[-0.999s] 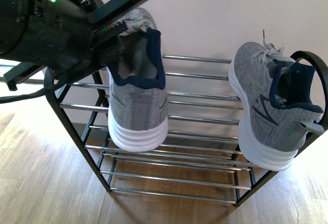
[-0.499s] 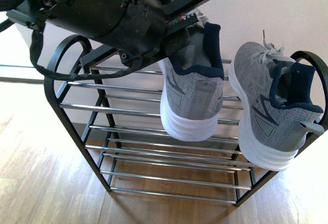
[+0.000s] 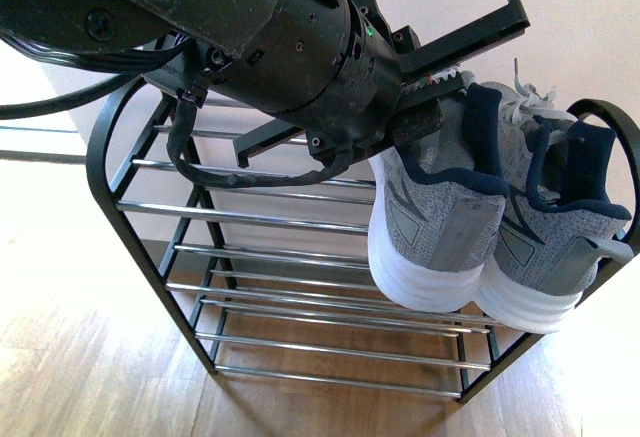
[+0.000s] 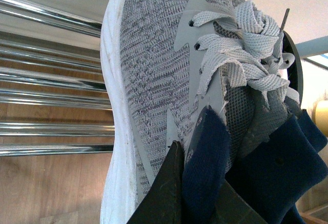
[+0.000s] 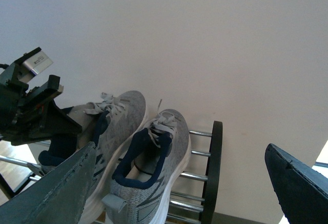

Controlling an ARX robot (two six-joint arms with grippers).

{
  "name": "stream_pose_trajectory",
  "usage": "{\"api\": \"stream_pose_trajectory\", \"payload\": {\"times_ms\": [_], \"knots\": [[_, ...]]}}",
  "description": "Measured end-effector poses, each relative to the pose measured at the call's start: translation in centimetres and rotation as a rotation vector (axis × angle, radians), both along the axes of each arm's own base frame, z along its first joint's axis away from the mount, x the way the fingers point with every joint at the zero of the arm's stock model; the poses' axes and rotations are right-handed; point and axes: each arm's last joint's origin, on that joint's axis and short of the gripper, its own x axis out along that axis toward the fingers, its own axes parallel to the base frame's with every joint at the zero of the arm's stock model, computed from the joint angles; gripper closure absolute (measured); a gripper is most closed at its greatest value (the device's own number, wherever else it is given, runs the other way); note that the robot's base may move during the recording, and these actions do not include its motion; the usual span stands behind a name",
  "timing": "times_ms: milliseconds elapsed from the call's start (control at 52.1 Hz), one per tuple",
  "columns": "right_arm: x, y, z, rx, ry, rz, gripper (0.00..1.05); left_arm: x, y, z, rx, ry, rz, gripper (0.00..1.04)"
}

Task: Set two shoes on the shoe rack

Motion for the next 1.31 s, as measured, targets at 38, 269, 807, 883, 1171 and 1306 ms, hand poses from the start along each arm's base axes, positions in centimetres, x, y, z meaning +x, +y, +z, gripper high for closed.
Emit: {"api": "stream_pose_trajectory", "payload": {"times_ms": [38, 269, 807, 883, 1171, 1306], "knots": [[0.0, 0.0, 0.0, 0.0, 0.0, 0.0, 0.09, 0.0, 0.0, 0.0, 0.001, 0.0, -0.002, 1.03], [0.0, 0.0, 0.0, 0.0, 0.0, 0.0, 0.09, 0.5, 0.0, -0.2, -0.003, -0.005, -0.013, 1.03], [0.0, 0.0, 0.0, 0.0, 0.0, 0.0, 0.09, 2.2, 0.4, -2.2, 0.017, 0.021, -0.022, 1.03], [0.0, 0.0, 0.0, 0.0, 0.0, 0.0, 0.09, 2.3, 0.3, -2.2, 0.014, 0.021, -0.024, 1.03], [0.0, 0.0, 0.0, 0.0, 0.0, 0.0, 0.09, 2.8, 0.3, -2.3, 0.021, 0.015, -0.008, 1.02], [0.0, 0.0, 0.0, 0.0, 0.0, 0.0, 0.09, 3.0, 0.4, -2.2, 0.014, 0.015, 0.002, 0.78]]}}
